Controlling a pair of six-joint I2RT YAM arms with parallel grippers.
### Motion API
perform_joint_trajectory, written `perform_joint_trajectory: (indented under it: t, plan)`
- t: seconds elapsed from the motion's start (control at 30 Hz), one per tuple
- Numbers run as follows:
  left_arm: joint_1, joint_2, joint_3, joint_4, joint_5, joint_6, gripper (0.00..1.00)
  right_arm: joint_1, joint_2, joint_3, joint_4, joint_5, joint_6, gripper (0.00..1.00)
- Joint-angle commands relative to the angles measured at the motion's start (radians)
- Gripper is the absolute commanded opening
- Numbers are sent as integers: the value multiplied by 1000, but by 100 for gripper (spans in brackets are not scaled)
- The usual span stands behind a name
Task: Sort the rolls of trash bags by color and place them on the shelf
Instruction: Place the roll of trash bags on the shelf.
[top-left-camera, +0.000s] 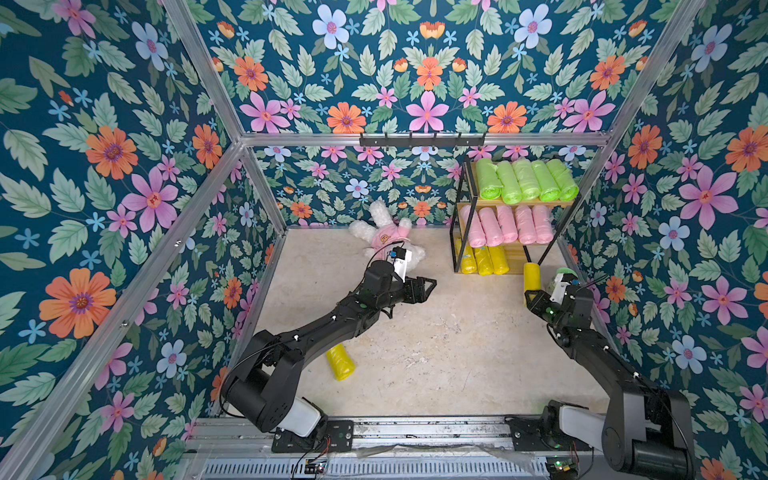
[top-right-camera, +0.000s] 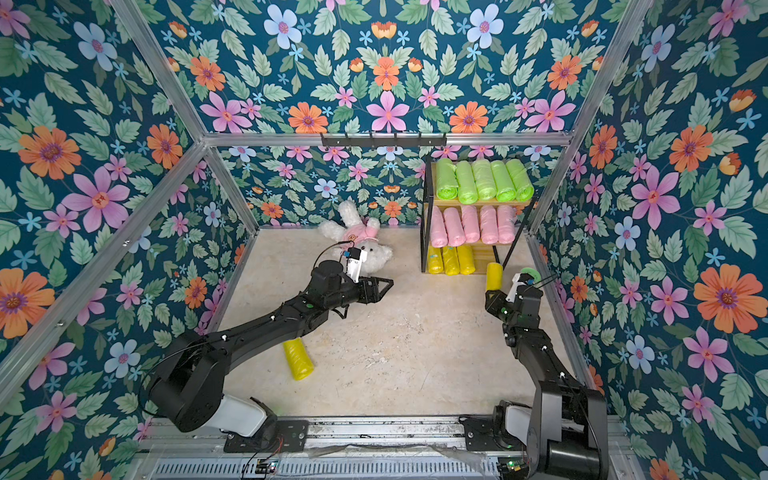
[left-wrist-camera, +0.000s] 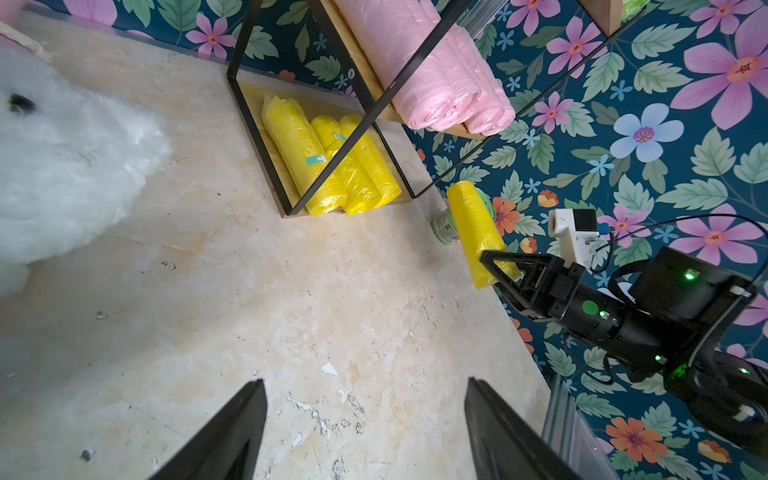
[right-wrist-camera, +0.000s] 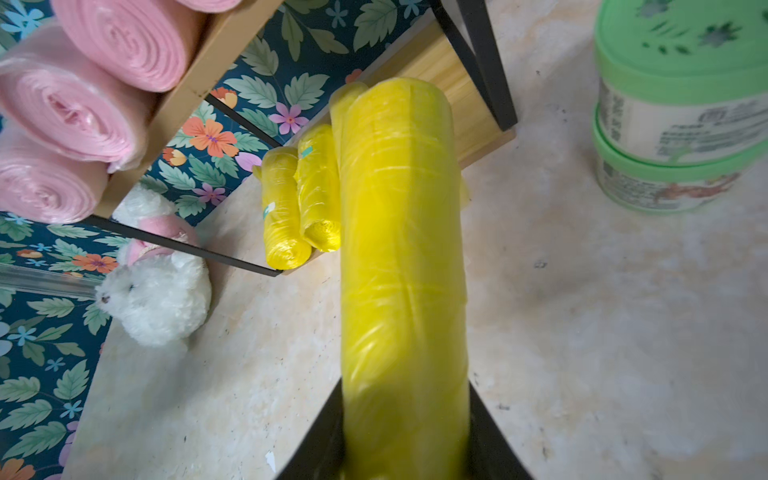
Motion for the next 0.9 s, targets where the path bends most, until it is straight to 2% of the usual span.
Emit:
perform_joint_trajectory:
  t: [0.0, 0.1, 0.27, 0.63, 0.87]
  plan:
    - [-2, 0, 4, 1, 9, 12, 80, -11, 35, 24, 53, -44, -15, 38]
    - [-2, 6, 4, 0, 14, 11, 80, -11, 98, 57, 110, -73, -1, 38]
    - [-2, 0, 0, -2, 15, 9, 80, -4, 211, 127, 148, -53, -4, 38]
    - [-3, -7, 5, -12, 13, -2, 80, 51, 507, 351, 131, 34, -45, 38]
    - [-5, -18, 5, -29, 4, -1, 80, 71, 600, 442, 108, 53, -42, 42]
